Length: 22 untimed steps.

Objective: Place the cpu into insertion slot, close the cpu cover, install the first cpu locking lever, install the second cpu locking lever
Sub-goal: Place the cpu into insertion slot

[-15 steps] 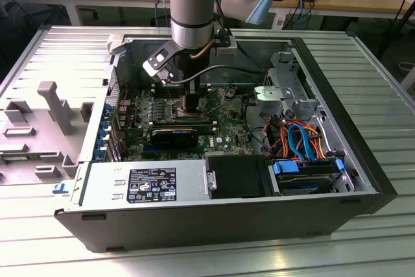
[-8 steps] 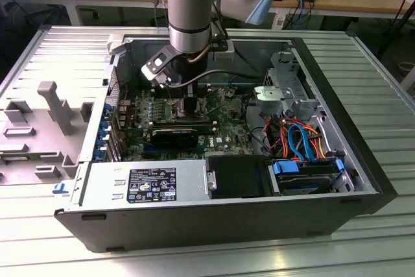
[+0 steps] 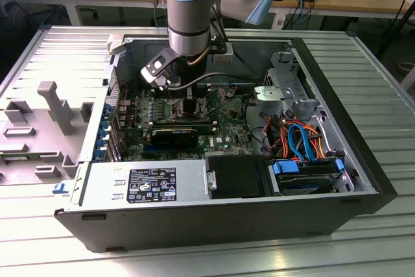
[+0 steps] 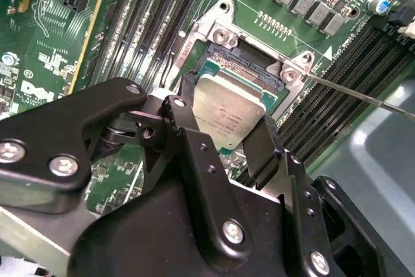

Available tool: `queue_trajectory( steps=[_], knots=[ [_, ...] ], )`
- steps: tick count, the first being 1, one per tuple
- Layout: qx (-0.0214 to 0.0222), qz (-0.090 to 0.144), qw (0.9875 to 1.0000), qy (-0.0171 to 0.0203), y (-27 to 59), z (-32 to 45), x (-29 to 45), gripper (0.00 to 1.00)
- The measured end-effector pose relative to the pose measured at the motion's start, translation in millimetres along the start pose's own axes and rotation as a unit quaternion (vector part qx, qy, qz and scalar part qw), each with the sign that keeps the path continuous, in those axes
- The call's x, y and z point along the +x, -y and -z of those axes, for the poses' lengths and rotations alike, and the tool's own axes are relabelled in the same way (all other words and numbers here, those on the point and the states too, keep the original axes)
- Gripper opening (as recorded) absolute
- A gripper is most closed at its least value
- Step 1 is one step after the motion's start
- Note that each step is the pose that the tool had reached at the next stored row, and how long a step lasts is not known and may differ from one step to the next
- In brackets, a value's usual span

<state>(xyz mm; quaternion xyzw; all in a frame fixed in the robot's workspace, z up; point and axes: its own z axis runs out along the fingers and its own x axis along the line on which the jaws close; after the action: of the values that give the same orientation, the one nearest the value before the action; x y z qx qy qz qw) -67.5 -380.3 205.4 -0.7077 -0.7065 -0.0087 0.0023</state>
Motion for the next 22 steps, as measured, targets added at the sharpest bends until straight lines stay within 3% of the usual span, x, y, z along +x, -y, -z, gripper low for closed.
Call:
queue_trajectory(
  steps=[18, 21, 22],
  knots=[
    [0.0, 0.0, 1.0, -0.0001, 1.4, -3.0, 1.1, 0.54],
    [0.0, 0.0, 1.0, -0.0001, 1.4, -3.1, 1.1, 0.55],
    [0.0, 0.0, 1.0, -0.0001, 1.4, -3.1, 1.1, 0.62]
  ],
)
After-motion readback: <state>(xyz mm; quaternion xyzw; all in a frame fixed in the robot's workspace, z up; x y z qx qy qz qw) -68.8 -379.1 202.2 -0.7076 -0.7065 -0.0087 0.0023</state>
